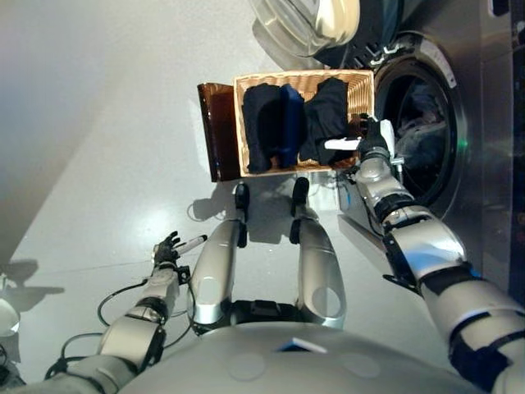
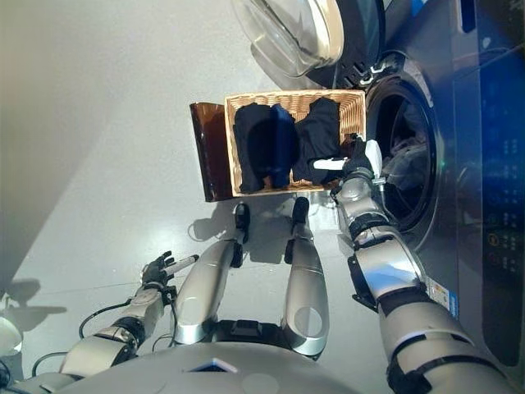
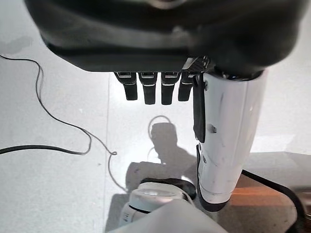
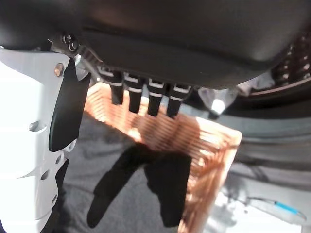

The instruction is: Pick up the clothes and place them into the washing machine

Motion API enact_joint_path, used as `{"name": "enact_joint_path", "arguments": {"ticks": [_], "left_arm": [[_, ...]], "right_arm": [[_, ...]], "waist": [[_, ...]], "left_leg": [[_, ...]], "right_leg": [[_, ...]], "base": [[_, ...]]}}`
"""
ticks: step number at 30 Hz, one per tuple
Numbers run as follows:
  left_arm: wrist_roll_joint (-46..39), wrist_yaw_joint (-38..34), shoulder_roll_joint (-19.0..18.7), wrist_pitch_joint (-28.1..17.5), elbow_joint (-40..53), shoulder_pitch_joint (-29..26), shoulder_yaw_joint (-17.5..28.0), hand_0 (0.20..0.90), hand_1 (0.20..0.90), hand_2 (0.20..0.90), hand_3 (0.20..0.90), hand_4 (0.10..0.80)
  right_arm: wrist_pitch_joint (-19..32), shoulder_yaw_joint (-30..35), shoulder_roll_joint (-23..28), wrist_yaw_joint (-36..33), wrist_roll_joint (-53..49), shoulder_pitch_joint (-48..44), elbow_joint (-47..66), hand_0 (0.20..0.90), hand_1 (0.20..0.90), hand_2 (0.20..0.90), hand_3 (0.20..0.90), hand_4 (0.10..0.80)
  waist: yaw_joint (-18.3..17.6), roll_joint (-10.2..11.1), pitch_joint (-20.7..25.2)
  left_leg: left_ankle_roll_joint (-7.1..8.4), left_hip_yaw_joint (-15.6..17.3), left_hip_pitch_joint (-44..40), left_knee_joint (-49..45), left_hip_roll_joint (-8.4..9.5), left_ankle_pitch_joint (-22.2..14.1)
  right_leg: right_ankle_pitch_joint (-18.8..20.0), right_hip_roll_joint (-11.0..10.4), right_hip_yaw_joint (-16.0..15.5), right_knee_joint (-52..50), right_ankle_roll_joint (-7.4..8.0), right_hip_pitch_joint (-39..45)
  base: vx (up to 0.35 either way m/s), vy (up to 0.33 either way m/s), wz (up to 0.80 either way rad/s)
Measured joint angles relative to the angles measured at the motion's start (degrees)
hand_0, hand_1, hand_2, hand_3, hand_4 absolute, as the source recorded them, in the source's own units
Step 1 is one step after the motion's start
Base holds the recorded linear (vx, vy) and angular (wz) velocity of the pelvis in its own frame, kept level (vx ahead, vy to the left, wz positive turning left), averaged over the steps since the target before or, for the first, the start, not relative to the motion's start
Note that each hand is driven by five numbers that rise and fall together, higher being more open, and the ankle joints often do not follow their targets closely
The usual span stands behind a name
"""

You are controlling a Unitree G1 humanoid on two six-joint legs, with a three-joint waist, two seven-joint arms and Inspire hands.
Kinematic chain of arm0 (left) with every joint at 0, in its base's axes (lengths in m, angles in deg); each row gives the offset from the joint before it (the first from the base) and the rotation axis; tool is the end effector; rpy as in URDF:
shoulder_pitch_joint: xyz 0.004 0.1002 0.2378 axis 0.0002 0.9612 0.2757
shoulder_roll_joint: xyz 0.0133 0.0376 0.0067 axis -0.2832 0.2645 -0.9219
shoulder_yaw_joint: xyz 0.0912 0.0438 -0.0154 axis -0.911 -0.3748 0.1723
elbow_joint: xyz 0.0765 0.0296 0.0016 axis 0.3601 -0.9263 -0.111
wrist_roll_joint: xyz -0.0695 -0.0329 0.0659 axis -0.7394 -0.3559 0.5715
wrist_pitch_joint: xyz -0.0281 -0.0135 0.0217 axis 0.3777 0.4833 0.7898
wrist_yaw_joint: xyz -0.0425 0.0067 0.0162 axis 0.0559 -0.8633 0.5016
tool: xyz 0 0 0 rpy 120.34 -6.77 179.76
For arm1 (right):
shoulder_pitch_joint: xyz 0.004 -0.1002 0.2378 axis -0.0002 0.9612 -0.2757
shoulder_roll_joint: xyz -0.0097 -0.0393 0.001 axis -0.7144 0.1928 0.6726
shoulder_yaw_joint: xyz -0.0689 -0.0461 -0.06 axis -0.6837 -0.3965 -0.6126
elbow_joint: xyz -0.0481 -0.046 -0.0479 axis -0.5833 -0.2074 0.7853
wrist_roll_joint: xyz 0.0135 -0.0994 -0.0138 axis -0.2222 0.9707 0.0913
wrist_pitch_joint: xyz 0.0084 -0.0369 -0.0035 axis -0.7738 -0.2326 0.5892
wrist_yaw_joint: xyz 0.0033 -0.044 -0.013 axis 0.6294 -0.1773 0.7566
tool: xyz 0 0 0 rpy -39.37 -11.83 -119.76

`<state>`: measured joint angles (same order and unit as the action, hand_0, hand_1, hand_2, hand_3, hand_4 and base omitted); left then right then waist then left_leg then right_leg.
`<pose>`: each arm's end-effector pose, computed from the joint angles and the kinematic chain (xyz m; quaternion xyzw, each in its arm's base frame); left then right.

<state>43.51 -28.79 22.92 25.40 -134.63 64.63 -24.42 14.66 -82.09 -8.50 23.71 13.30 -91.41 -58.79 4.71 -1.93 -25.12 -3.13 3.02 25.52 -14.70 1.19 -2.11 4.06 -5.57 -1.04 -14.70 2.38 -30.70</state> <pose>0.1359 0.2033 -0.1000 0.0269 0.4410 0.1761 0.8796 0.3147 -0.2131 0.0411 -0.2982 0.1981 -0.1597 0.9200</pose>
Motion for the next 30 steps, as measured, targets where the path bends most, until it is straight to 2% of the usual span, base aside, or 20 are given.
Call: {"name": "enact_joint_path", "arguments": {"ticks": [8,22,30], "left_arm": [[-0.01,-0.01,0.00,-1.08,0.82,-0.35,-1.77,0.900,0.900,0.900,0.900,0.800],[-0.33,0.01,0.50,-1.08,2.16,-0.38,-2.22,0.900,0.900,0.900,0.900,0.800],[-1.36,-0.17,0.91,-0.84,4.68,-0.12,-2.39,0.900,0.900,0.900,0.900,0.800]], "right_arm": [[-0.69,-3.02,2.72,-0.12,1.17,-2.68,-0.79,0.900,0.900,0.900,0.900,0.800],[-0.65,-3.45,3.46,-0.07,1.88,-7.67,-2.40,0.900,0.900,0.900,0.900,0.800],[-0.65,-3.50,5.16,-0.34,1.86,-9.39,-3.34,0.900,0.900,0.900,0.900,0.800]], "waist": [[0.96,-0.48,0.15],[2.70,-1.89,-0.59],[3.08,-2.71,-1.60]], "left_leg": [[-0.10,-0.27,1.27,0.94,0.60,0.90],[0.01,-1.54,6.02,-0.52,0.98,1.67],[-0.01,-1.81,10.14,-1.84,1.70,2.34]], "right_leg": [[0.03,-0.59,-0.27,-0.43,0.03,-1.79],[-0.04,-1.14,-1.35,-2.56,-0.09,-6.14],[-0.40,-2.22,-1.76,-4.71,-0.21,-10.20]], "base": [[0.000,0.001,0.03],[-0.011,0.002,0.06],[-0.031,0.004,0.09]]}}
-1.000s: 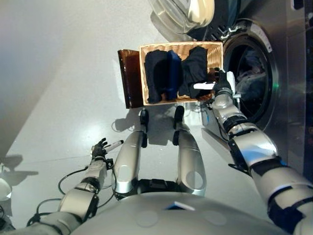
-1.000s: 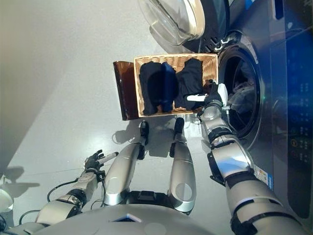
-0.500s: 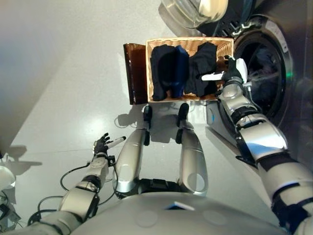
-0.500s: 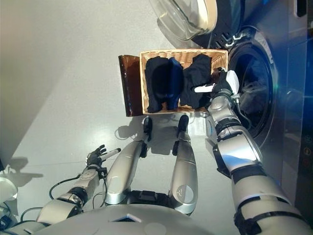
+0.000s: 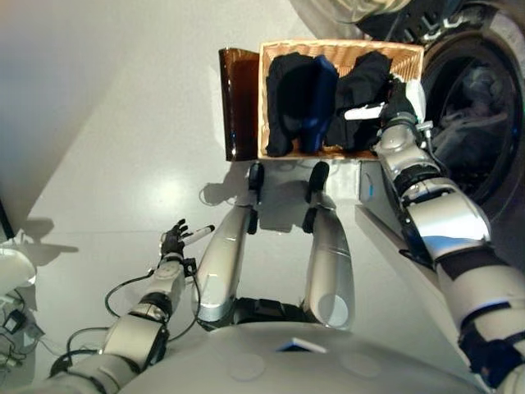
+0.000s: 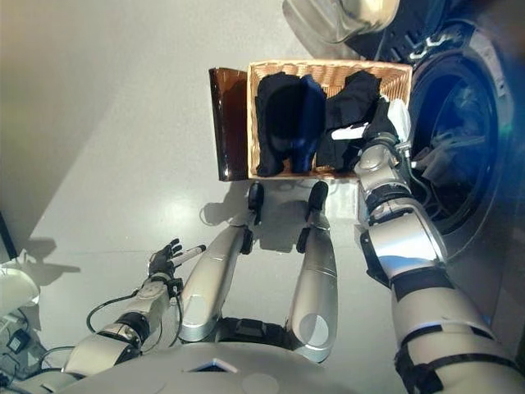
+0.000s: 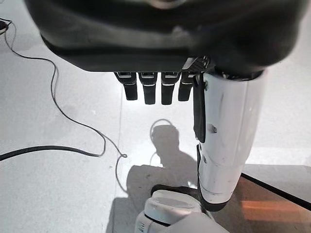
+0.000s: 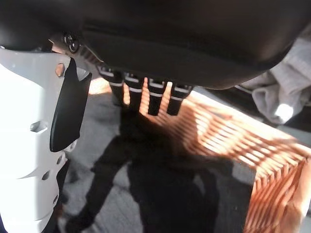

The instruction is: Pick up the clothes and place them into the washing machine

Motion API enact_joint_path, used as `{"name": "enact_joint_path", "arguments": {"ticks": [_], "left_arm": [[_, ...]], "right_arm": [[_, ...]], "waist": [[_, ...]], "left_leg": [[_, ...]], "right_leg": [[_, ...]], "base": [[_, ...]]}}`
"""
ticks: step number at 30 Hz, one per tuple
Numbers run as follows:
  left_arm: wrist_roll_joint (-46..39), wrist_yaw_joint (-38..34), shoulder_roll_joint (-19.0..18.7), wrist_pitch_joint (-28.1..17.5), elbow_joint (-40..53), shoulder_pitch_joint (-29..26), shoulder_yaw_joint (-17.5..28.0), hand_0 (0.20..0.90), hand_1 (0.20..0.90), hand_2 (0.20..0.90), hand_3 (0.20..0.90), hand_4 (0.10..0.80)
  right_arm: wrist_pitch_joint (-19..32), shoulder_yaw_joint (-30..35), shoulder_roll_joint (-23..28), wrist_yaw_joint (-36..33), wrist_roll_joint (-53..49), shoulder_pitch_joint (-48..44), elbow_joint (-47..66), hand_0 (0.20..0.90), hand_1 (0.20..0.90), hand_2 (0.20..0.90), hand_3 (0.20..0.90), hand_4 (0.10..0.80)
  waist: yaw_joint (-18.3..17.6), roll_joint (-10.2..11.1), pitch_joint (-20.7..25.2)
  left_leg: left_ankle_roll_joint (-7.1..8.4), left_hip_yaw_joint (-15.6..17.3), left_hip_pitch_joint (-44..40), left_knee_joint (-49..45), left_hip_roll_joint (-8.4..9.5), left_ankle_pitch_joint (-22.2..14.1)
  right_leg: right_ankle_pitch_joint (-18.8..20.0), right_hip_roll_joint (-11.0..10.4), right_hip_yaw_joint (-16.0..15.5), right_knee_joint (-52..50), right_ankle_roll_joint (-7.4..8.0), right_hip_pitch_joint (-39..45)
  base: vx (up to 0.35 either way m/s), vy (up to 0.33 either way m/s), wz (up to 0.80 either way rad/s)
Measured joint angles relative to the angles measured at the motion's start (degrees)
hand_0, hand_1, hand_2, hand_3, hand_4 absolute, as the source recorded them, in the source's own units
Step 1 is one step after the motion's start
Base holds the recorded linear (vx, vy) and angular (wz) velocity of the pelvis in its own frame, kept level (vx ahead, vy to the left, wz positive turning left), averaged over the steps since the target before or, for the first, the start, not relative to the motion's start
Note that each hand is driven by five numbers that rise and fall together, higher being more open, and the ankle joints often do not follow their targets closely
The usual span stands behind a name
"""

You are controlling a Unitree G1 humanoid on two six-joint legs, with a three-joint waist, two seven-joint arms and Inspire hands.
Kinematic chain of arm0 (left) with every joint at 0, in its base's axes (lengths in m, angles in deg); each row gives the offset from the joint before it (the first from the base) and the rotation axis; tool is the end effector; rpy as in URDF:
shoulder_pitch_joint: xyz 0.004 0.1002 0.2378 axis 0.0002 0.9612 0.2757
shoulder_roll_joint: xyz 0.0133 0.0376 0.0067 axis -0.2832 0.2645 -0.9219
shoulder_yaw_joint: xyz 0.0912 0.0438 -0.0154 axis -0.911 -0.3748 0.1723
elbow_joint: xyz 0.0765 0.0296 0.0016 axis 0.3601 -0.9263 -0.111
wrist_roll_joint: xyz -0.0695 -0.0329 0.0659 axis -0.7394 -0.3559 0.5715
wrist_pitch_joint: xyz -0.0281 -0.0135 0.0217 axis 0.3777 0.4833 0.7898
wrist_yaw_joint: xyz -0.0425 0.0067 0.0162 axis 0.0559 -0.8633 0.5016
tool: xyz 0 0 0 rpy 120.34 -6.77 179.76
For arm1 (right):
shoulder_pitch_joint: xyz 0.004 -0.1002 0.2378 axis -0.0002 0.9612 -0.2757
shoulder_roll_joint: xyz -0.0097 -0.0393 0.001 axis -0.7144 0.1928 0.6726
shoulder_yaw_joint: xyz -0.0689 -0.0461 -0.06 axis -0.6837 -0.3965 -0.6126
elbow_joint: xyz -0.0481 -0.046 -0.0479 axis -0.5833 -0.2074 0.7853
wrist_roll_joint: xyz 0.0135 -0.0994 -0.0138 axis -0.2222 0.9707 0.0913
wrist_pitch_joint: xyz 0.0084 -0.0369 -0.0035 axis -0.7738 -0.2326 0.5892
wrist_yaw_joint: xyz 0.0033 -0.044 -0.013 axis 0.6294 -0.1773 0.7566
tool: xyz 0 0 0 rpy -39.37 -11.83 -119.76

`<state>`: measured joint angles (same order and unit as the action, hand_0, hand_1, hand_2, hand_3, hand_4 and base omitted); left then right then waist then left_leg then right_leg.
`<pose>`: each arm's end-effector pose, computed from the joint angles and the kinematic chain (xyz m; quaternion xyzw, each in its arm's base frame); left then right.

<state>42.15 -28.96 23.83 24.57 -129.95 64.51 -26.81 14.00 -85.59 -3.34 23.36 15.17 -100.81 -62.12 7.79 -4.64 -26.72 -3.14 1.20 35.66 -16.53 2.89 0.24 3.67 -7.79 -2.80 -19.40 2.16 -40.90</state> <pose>0.1491 0.1902 -0.0941 0.0127 0.4045 0.1524 0.9016 0.3393 -0.2332 0.0935 -0.3530 0.1422 -0.1969 0.9035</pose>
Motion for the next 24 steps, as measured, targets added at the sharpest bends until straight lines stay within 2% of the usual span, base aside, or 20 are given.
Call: {"name": "enact_joint_path", "arguments": {"ticks": [4,7,11,12,13,14,15,20,24], "left_arm": [[-0.15,0.13,-0.97,-1.08,8.16,2.09,-1.73,0.900,0.900,0.900,0.900,0.800],[-0.11,0.67,-1.35,-1.69,14.72,3.67,-2.17,0.900,0.900,0.900,0.900,0.800],[-0.10,1.51,-1.64,-1.34,17.32,4.55,-2.11,0.900,0.900,0.900,0.900,0.800],[-0.05,1.52,-1.79,-1.33,17.95,4.84,-2.11,0.900,0.900,0.900,0.900,0.800],[0.19,1.60,-1.85,-1.39,18.78,5.25,-2.09,0.900,0.900,0.900,0.900,0.800],[0.28,1.64,-1.87,-1.28,19.46,5.40,-2.02,0.900,0.900,0.900,0.900,0.800],[0.41,2.01,-1.94,-0.80,20.90,6.09,-1.59,0.900,0.900,0.900,0.900,0.800],[2.35,3.20,-2.89,0.18,27.98,9.42,-1.14,0.900,0.900,0.900,0.900,0.800],[2.40,4.06,-3.01,0.59,29.71,10.66,-0.63,0.900,0.900,0.900,0.900,0.800]], "right_arm": [[0.02,0.04,1.22,-0.73,-0.46,-1.03,-2.08,0.900,0.900,0.900,0.900,0.800],[0.05,0.31,2.35,-0.76,-2.14,-2.23,-3.96,0.900,0.900,0.900,0.900,0.800],[0.12,0.33,3.07,-0.66,-2.18,-2.36,-5.13,0.900,0.900,0.900,0.900,0.800],[0.11,0.11,3.16,-0.64,-2.14,-2.45,-5.11,0.845,0.845,0.845,0.845,0.761],[0.13,0.04,3.56,-0.62,-2.14,-2.54,-5.12,0.642,0.642,0.642,0.642,0.616],[0.12,0.00,3.73,-0.65,-2.11,-2.68,-5.18,0.521,0.521,0.521,0.521,0.529],[-0.03,-0.95,3.94,-0.56,-1.92,-3.38,-6.28,0.200,0.200,0.200,0.200,0.300],[-1.32,-2.18,6.60,1.78,-0.79,-5.44,-7.72,0.200,0.200,0.200,0.200,0.300],[-1.34,-2.18,6.43,2.31,-0.83,-5.44,-7.65,0.200,0.200,0.200,0.200,0.300]], "waist": [[1.15,-0.69,-0.63],[1.51,-1.45,-1.40],[2.21,-1.79,-2.21],[2.25,-1.78,-2.18],[2.23,-1.80,-2.18],[2.30,-1.83,-2.16],[2.35,-1.84,-2.16],[2.64,-1.87,-2.13],[2.63,-1.97,-2.07]], "left_leg": [[-0.01,-0.56,2.16,-1.66,0.30,-0.10],[-0.16,-1.50,3.66,-4.26,1.15,-0.56],[-0.16,-1.68,5.70,-10.02,1.46,-3.15],[-0.12,-1.69,6.21,-10.72,1.55,-3.41],[-0.21,-1.75,7.27,-12.20,1.73,-3.91],[-0.18,-1.80,8.16,-13.07,1.80,-4.04],[-0.17,-1.90,9.15,-14.56,1.85,-4.43],[-0.83,-1.99,12.08,-19.13,2.00,-5.80],[-0.86,-1.93,12.25,-19.36,1.98,-5.79]], "right_leg": [[-0.39,-0.39,-0.35,-1.84,0.07,-1.84],[-2.39,-1.32,-0.65,-5.72,-0.15,-3.54],[-5.15,-2.11,-0.66,-11.05,0.04,-5.22],[-5.39,-2.21,-0.63,-11.81,0.05,-5.67],[-5.96,-2.48,-0.58,-13.22,0.11,-6.71],[-6.06,-2.57,-0.54,-13.92,0.20,-7.44],[-6.18,-2.67,-0.57,-15.00,0.04,-8.13],[-6.88,-3.09,-0.49,-18.39,0.23,-10.43],[-6.87,-3.11,-0.49,-18.27,0.27,-10.53]], "base": [[-0.028,-0.011,0.11],[0.003,-0.010,0.23],[-0.028,0.017,0.07],[-0.021,0.001,0.07],[-0.029,-0.017,0.07],[-0.048,-0.024,0.09],[-0.050,-0.021,0.07],[-0.014,-0.005,0.02],[-0.018,-0.007,-0.05]]}}
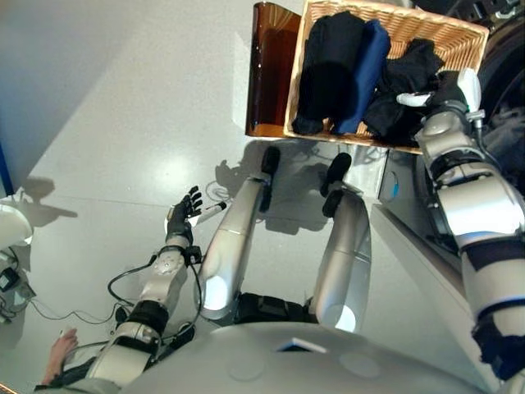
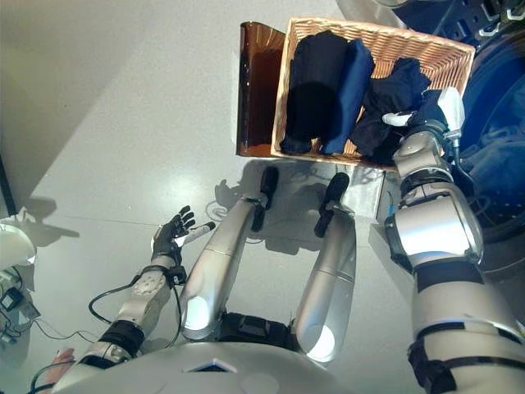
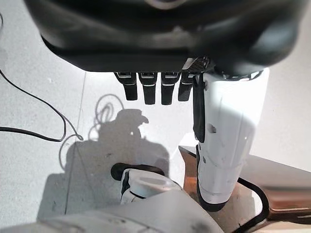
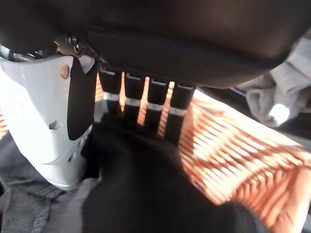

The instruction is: Pick up the clothes and place them into the washing machine

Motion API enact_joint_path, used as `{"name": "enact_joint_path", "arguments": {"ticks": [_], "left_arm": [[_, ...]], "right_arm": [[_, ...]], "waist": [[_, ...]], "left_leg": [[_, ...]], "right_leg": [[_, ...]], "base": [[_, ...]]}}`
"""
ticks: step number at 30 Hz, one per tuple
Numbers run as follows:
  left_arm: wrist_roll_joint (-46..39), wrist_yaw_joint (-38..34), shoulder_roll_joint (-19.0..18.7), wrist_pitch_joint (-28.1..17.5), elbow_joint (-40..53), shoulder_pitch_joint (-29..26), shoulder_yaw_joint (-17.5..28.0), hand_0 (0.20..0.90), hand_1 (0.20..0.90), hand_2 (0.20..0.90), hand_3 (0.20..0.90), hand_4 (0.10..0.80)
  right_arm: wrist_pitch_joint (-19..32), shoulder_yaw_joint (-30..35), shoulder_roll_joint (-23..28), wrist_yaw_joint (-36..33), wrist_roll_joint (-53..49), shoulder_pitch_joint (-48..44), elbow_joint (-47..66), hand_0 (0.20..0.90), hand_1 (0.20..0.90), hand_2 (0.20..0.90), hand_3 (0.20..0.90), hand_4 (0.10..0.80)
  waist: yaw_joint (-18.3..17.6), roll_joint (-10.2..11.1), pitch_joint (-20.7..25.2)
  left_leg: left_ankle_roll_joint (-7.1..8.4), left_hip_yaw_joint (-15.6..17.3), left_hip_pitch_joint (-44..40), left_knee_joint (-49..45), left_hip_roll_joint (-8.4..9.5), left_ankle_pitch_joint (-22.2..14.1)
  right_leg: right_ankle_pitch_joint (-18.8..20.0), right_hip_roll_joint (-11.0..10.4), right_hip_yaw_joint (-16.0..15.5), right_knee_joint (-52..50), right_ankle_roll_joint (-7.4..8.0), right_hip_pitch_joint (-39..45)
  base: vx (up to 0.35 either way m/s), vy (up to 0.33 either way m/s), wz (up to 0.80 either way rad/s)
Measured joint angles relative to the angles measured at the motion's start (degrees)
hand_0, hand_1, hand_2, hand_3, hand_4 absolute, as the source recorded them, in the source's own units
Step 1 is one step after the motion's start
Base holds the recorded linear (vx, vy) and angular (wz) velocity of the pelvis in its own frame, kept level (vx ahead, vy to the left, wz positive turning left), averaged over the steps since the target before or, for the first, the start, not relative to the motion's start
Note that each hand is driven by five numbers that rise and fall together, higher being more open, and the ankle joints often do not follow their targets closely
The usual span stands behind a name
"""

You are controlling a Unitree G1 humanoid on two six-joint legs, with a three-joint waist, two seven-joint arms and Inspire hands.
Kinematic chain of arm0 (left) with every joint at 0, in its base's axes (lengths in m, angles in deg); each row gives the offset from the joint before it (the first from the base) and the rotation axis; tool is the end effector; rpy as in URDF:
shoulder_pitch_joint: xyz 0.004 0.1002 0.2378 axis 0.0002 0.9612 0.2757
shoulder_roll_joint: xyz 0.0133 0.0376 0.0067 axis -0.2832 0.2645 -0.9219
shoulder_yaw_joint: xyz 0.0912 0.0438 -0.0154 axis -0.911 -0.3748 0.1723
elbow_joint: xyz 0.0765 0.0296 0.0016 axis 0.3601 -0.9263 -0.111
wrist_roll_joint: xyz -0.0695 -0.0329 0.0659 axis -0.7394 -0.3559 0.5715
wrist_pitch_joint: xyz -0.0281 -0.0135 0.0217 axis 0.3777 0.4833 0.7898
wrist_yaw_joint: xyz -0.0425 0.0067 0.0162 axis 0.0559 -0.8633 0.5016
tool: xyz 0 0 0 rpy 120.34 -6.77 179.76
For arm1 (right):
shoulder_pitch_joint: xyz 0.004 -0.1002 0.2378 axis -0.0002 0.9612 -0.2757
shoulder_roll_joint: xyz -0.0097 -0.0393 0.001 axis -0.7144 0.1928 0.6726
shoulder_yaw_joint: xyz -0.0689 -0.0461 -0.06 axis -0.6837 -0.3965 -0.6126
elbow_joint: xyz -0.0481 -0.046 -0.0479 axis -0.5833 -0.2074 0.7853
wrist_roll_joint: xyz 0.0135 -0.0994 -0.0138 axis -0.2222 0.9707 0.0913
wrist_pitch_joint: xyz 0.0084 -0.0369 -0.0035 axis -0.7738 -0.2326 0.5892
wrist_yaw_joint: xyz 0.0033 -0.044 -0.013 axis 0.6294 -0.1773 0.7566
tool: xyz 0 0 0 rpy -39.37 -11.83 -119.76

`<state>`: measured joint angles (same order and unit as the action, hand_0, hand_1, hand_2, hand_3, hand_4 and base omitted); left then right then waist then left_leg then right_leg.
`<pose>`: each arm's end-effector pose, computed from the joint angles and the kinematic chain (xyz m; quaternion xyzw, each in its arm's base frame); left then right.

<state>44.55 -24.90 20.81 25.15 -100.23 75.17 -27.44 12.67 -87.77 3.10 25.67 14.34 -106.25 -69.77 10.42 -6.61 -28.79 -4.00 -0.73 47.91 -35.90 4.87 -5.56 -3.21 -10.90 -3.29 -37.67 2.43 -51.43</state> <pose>0.1559 0.1832 -0.0599 -0.0170 0.2657 0.0660 0.9616 0.3356 -0.2761 0.1217 -0.3741 0.1738 -0.2533 0.8750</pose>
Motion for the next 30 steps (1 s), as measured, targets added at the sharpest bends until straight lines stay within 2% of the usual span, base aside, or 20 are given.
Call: {"name": "enact_joint_path", "arguments": {"ticks": [8,12,18,25,26,29,30], "left_arm": [[1.31,-0.08,0.02,1.84,-0.20,0.46,0.43,0.900,0.900,0.900,0.900,0.800],[2.01,-0.13,0.03,1.84,-0.14,0.33,0.38,0.900,0.900,0.900,0.900,0.800],[2.15,-0.65,0.05,1.97,-0.23,0.25,0.13,0.900,0.900,0.900,0.900,0.800],[2.11,-1.74,0.35,2.12,-8.33,-2.14,-0.95,0.900,0.900,0.900,0.900,0.800],[1.93,-1.95,0.38,2.05,-10.98,-2.29,-1.05,0.900,0.900,0.900,0.900,0.800],[1.44,-3.19,0.77,2.07,-15.31,-3.45,-0.86,0.900,0.900,0.900,0.900,0.800],[1.16,-3.41,0.71,2.02,-16.37,-3.69,-0.88,0.900,0.900,0.900,0.900,0.800]], "right_arm": [[-0.76,0.08,-0.16,0.98,0.00,0.02,0.06,0.200,0.200,0.200,0.200,0.300],[-1.19,0.36,-0.42,0.80,0.02,0.07,0.07,0.200,0.200,0.200,0.200,0.300],[-1.18,0.44,-1.10,0.77,0.01,0.92,-0.09,0.200,0.200,0.200,0.200,0.300],[-1.19,2.09,-2.30,-0.64,-0.01,3.39,0.39,0.200,0.200,0.200,0.200,0.300],[-1.19,2.53,-3.60,-0.78,-0.06,4.20,0.97,0.200,0.200,0.200,0.200,0.300],[-1.02,3.88,-4.97,-1.66,-0.19,7.45,4.42,0.200,0.200,0.200,0.200,0.300],[-0.92,4.83,-5.55,-1.70,-0.56,8.35,5.03,0.200,0.200,0.200,0.200,0.300]], "waist": [[-0.04,-0.14,0.14],[-0.07,-0.16,0.16],[-0.22,-0.15,0.35],[-1.37,-0.11,1.39],[-1.72,0.17,1.67],[-1.85,1.31,2.84],[-2.42,1.81,3.12]], "left_leg": [[0.34,0.09,-0.21,-0.57,0.02,0.22],[0.28,-0.12,-0.93,-0.99,-0.04,-0.01],[-0.14,-0.21,-3.72,-0.13,-0.03,-0.24],[-0.33,-0.30,-8.15,4.91,-0.07,0.56],[-0.74,-0.24,-9.91,6.38,-0.11,2.09],[-0.95,0.33,-12.21,9.45,-0.12,1.99],[-1.02,0.62,-13.20,10.52,-0.12,3.03]], "right_leg": [[0.02,-0.23,-0.15,-0.85,-0.04,0.24],[0.00,-0.34,-0.64,-1.08,-0.67,1.25],[-0.06,-0.35,-0.77,0.38,0.08,4.21],[0.89,-0.03,-1.50,7.21,1.25,9.33],[2.76,0.06,-1.85,9.30,1.65,11.35],[3.58,0.06,-1.83,12.99,2.00,13.60],[4.37,0.13,-1.85,14.38,2.04,14.55]], "base": [[-0.004,-0.001,0.01],[-0.006,0.001,0.03],[-0.001,0.003,-0.02],[-0.004,0.022,-0.06],[-0.031,0.025,-0.12],[0.054,0.012,-0.17],[0.098,0.014,-0.10]]}}
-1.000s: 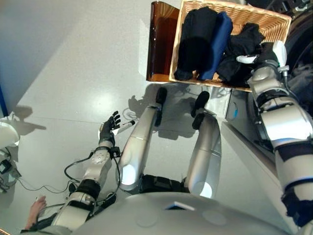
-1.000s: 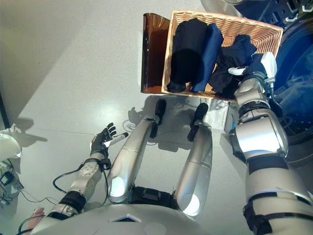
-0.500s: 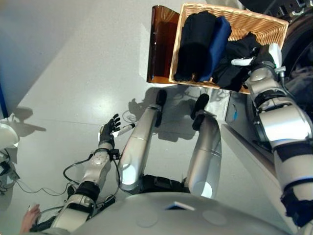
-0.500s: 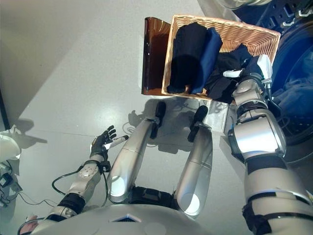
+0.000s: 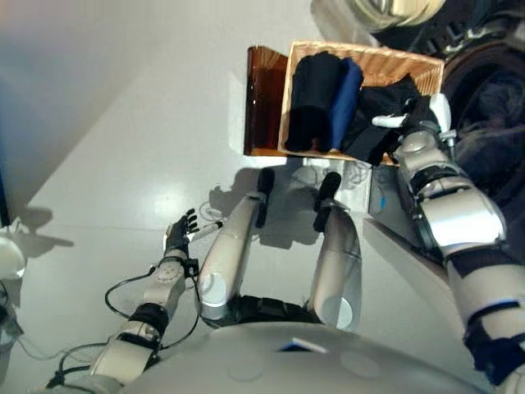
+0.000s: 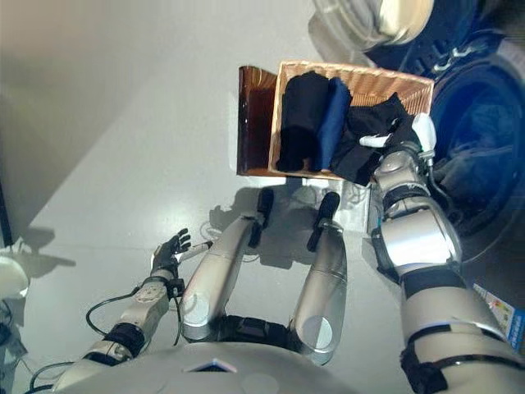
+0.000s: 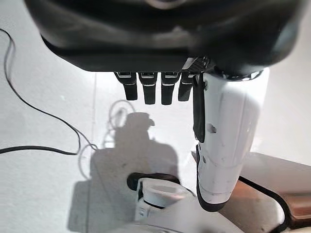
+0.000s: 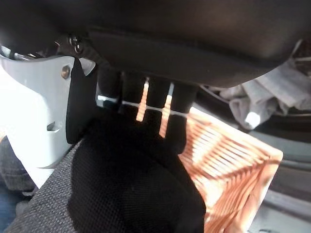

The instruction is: Pick up the clothes and place them into the washing machine

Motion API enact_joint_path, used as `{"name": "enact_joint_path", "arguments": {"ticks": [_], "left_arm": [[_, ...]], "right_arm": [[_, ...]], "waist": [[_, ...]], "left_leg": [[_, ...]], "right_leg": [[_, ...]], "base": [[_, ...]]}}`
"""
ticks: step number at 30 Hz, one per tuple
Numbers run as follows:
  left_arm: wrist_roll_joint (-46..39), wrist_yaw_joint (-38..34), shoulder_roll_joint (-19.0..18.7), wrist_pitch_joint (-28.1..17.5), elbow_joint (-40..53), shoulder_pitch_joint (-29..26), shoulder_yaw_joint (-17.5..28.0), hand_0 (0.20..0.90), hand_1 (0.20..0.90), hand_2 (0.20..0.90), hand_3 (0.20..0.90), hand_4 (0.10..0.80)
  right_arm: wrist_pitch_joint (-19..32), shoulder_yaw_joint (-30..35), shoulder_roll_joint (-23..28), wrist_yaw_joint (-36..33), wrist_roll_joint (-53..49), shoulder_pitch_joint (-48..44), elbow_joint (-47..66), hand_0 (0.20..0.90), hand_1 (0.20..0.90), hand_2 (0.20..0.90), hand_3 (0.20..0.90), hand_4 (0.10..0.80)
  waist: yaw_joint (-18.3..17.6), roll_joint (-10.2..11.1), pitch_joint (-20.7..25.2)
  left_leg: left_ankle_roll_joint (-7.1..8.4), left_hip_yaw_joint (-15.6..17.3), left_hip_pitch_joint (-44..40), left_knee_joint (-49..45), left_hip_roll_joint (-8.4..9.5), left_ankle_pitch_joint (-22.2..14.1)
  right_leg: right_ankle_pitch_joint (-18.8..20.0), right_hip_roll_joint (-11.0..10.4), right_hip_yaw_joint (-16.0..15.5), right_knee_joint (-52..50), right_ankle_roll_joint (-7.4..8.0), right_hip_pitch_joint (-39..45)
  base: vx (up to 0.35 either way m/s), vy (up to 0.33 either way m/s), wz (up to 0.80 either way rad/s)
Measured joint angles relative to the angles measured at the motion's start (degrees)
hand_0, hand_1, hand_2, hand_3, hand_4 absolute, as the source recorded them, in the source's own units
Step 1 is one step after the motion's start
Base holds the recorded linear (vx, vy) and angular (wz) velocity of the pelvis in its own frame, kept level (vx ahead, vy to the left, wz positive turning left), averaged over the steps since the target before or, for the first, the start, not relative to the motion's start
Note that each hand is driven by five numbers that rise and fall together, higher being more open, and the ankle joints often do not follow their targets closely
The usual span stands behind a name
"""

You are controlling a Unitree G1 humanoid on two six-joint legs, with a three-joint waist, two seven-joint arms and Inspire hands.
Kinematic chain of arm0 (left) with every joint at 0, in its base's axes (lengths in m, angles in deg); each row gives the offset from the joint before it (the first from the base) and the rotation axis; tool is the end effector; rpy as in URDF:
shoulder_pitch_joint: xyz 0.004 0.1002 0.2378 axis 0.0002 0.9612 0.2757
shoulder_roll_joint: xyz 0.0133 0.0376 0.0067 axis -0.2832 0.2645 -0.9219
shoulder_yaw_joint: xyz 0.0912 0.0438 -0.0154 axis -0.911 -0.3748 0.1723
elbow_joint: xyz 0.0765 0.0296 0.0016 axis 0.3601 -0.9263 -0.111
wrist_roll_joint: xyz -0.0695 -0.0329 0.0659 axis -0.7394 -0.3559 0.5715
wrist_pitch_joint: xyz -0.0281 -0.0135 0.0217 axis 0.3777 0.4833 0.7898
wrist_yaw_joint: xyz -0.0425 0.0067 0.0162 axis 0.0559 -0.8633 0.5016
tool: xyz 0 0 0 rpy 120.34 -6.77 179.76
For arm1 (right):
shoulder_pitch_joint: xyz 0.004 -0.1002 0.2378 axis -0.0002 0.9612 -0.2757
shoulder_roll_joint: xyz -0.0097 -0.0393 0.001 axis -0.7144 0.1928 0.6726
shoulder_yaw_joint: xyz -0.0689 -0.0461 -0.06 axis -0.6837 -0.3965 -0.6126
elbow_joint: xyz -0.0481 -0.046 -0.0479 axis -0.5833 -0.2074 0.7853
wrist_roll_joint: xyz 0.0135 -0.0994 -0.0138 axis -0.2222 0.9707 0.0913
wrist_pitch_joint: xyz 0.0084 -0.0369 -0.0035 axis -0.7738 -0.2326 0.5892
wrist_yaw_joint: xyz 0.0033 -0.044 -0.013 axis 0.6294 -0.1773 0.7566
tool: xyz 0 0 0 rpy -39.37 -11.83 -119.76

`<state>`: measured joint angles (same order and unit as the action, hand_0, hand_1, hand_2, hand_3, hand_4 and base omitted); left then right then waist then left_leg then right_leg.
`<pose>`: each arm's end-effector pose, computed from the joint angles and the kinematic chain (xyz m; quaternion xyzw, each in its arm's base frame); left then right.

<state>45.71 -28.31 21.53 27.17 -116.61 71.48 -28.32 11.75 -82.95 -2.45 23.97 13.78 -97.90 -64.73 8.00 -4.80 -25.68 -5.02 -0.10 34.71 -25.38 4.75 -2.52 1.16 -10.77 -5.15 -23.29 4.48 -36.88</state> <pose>0.1394 0.1915 -0.0877 0.0337 0.3787 0.1111 0.9182 0.3242 -0.2500 0.0735 -0.3321 0.2094 -0.2212 0.8927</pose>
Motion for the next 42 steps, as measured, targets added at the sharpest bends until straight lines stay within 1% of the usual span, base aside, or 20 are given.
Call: {"name": "enact_joint_path", "arguments": {"ticks": [1,3,4,6,8,12,17,20,22,23,25,27,28,30,31,32,34,35,38,42], "left_arm": [[-0.23,-0.27,0.14,-0.02,-1.85,-1.12,0.01,0.900,0.900,0.900,0.900,0.800],[-0.71,-0.53,0.18,-0.08,-4.50,-2.01,0.36,0.900,0.900,0.900,0.900,0.800],[-1.16,-0.55,0.17,-0.14,-5.58,-2.34,0.62,0.900,0.900,0.900,0.900,0.800],[-1.48,-0.61,0.27,-0.25,-6.87,-2.94,0.68,0.900,0.900,0.900,0.900,0.800],[-1.63,-0.64,0.55,-0.29,-7.40,-3.08,1.74,0.900,0.900,0.900,0.900,0.800],[-2.22,-0.64,0.69,-0.37,-9.12,-3.47,2.30,0.900,0.900,0.900,0.900,0.800],[-2.54,-0.64,0.73,-0.31,-12.06,-3.61,4.38,0.900,0.900,0.900,0.900,0.800],[-2.87,-0.64,0.67,-0.32,-14.50,-3.39,5.49,0.900,0.900,0.900,0.900,0.800],[-3.44,-0.54,0.70,-0.33,-15.24,-3.46,6.54,0.900,0.900,0.900,0.900,0.800],[-3.54,-0.48,0.72,-0.27,-15.50,-3.47,6.74,0.900,0.900,0.900,0.900,0.800],[-3.72,-0.45,0.75,-0.24,-16.37,-3.33,6.85,0.900,0.900,0.900,0.900,0.800],[-3.74,-0.40,0.71,-0.19,-16.74,-2.96,7.05,0.900,0.900,0.900,0.900,0.800],[-3.74,-0.34,0.69,-0.20,-16.82,-2.96,7.09,0.900,0.900,0.900,0.900,0.800],[-3.75,-0.07,0.68,-0.20,-16.88,-2.92,7.14,0.900,0.900,0.900,0.900,0.800],[-3.78,0.32,0.66,-0.20,-16.96,-2.92,7.18,0.900,0.900,0.900,0.900,0.800],[-3.77,0.43,0.66,-0.20,-17.01,-2.91,7.18,0.900,0.900,0.900,0.900,0.800],[-3.81,0.82,0.69,-0.20,-17.30,-2.92,7.18,0.900,0.900,0.900,0.900,0.800],[-4.01,0.93,0.80,-0.09,-18.07,-2.85,7.29,0.900,0.900,0.900,0.900,0.800],[-4.75,1.33,1.25,-0.04,-18.55,-2.06,7.21,0.900,0.900,0.900,0.900,0.800],[-4.97,2.01,2.26,-0.12,-18.60,-1.83,6.76,0.900,0.900,0.900,0.900,0.800]], "right_arm": [[0.06,1.46,-0.47,-0.17,-1.08,1.72,1.67,0.200,0.200,0.200,0.200,0.300],[0.59,3.35,-2.53,-0.26,-2.70,4.38,3.48,0.200,0.200,0.200,0.200,0.300],[1.26,4.92,-3.78,-0.28,-3.77,6.31,4.44,0.200,0.200,0.200,0.200,0.300],[1.40,5.51,-4.39,-0.33,-5.52,8.26,5.37,0.200,0.200,0.200,0.200,0.300],[2.01,7.26,-4.92,-0.34,-6.60,10.23,6.38,0.200,0.200,0.200,0.200,0.300],[2.43,8.88,-5.02,-0.19,-7.71,13.39,7.85,0.200,0.200,0.200,0.200,0.300],[4.12,12.66,-6.00,-0.01,-11.16,20.60,14.02,0.200,0.200,0.200,0.200,0.300],[6.12,16.21,-8.31,0.24,-16.02,25.55,17.35,0.200,0.200,0.200,0.200,0.300],[7.58,19.11,-9.75,1.62,-22.59,27.95,18.02,0.200,0.200,0.200,0.200,0.300],[8.05,20.76,-10.48,2.50,-25.58,29.44,18.81,0.200,0.200,0.200,0.200,0.300],[8.76,21.44,-11.42,3.75,-30.19,32.02,19.75,0.200,0.200,0.200,0.200,0.300],[9.28,23.53,-12.99,5.71,-35.21,34.10,20.13,0.200,0.200,0.200,0.200,0.300],[9.96,24.57,-13.90,6.57,-38.82,34.81,20.14,0.200,0.200,0.200,0.200,0.300],[11.47,28.98,-16.54,7.98,-46.73,36.20,20.63,0.200,0.200,0.200,0.200,0.300],[12.46,30.67,-17.78,8.96,-53.07,36.65,20.35,0.200,0.200,0.200,0.200,0.300],[12.66,31.78,-18.29,9.20,-54.20,36.68,20.31,0.200,0.200,0.200,0.200,0.300],[13.91,34.12,-19.62,10.34,-62.54,36.98,19.27,0.200,0.200,0.200,0.200,0.300],[15.13,36.95,-20.64,11.34,-67.47,36.73,17.73,0.200,0.200,0.200,0.200,0.300],[16.46,38.95,-20.50,11.33,-73.17,36.90,14.99,0.200,0.200,0.200,0.200,0.300],[16.48,38.87,-19.70,11.39,-74.34,36.83,14.83,0.200,0.200,0.200,0.200,0.300]], "waist": [[-0.32,0.28,-0.04],[-0.87,1.23,0.34],[-0.79,1.71,0.51],[-1.55,2.14,0.76],[-1.44,2.36,1.01],[-2.39,2.84,1.48],[-2.98,4.81,3.34],[-4.01,6.04,5.01],[-4.39,6.73,5.84],[-4.76,6.80,5.90],[-4.91,6.89,6.20],[-5.36,6.98,6.53],[-5.66,6.98,6.64],[-5.92,6.95,6.73],[-5.94,6.94,6.76],[-5.97,6.92,6.79],[-6.14,6.86,7.11],[-6.36,6.68,7.87],[-6.57,5.80,9.28],[-7.08,4.07,10.28]], "left_leg": [[-0.15,0.28,-1.28,0.61,0.14,-0.12],[-0.19,0.48,-3.75,2.53,0.05,-0.13],[-0.24,1.06,-5.62,3.67,-0.12,-0.11],[-0.47,1.89,-7.75,5.46,-0.10,0.06],[-0.64,2.36,-9.24,6.71,-0.07,0.15],[-0.79,2.87,-11.81,8.69,-0.02,0.25],[-1.00,3.23,-14.66,11.19,-0.05,0.44],[-0.96,3.28,-16.55,12.66,-0.03,0.48],[-1.00,3.59,-16.74,12.92,-0.05,0.50],[-0.99,3.61,-17.40,13.29,-0.07,0.50],[-0.98,3.64,-18.77,13.83,-0.09,0.49],[-0.98,3.75,-19.79,14.52,-0.08,0.48],[-0.99,3.85,-19.78,14.60,-0.09,0.46],[-0.99,4.12,-19.91,14.65,-0.14,0.47],[-1.02,4.52,-20.18,14.77,-0.19,0.45],[-1.02,4.59,-20.28,14.82,-0.19,0.45],[-1.03,4.85,-20.39,14.96,-0.22,0.44],[-1.04,4.89,-20.55,15.45,-0.24,0.46],[-1.04,5.04,-21.00,15.73,-0.22,0.46],[-1.04,5.05,-21.01,15.79,-0.23,0.47]], "right_leg": [[1.64,-0.10,0.05,1.14,0.07,1.56],[2.30,0.12,0.08,3.54,0.26,4.03],[3.11,0.28,0.25,4.89,0.02,5.79],[3.63,0.41,0.90,6.72,0.34,7.54],[4.46,0.54,1.18,8.57,0.82,9.00],[5.30,0.54,1.22,11.66,1.11,12.00],[5.79,0.67,1.19,14.45,1.16,14.67],[5.93,0.74,1.13,15.84,1.34,16.50],[6.05,0.79,1.19,16.38,1.30,16.71],[6.13,0.84,1.19,16.83,1.28,17.39],[6.13,0.90,1.19,17.45,1.29,18.70],[6.08,0.87,1.22,17.73,1.28,19.54],[5.94,0.83,1.23,17.74,1.47,19.42],[5.86,0.81,1.22,17.73,1.60,19.38],[5.85,0.74,1.24,17.72,1.63,19.37],[5.85,0.72,1.26,17.71,1.63,19.38],[5.85,0.63,1.27,17.73,1.63,19.31],[5.85,0.60,1.24,17.71,1.63,19.32],[5.91,0.59,1.24,17.62,1.53,19.44],[6.09,0.64,1.25,17.61,1.29,19.43]], "base": [[0.089,0.009,-0.05],[0.087,0.018,-0.12],[0.093,0.031,-0.22],[0.095,0.039,-0.22],[0.087,0.034,-0.18],[0.087,0.021,-0.07],[0.082,-0.004,-0.06],[0.080,-0.013,-0.03],[0.081,-0.019,-0.07],[0.070,-0.023,-0.03],[0.057,-0.021,-0.04],[0.040,-0.022,-0.05],[0.018,-0.014,-0.05],[0.035,-0.005,-0.10],[0.030,-0.004,-0.12],[0.025,-0.006,-0.13],[0.031,-0.012,-0.07],[0.032,-0.016,-0.03],[-0.002,-0.005,-0.01],[0.000,0.000,0.00]]}}
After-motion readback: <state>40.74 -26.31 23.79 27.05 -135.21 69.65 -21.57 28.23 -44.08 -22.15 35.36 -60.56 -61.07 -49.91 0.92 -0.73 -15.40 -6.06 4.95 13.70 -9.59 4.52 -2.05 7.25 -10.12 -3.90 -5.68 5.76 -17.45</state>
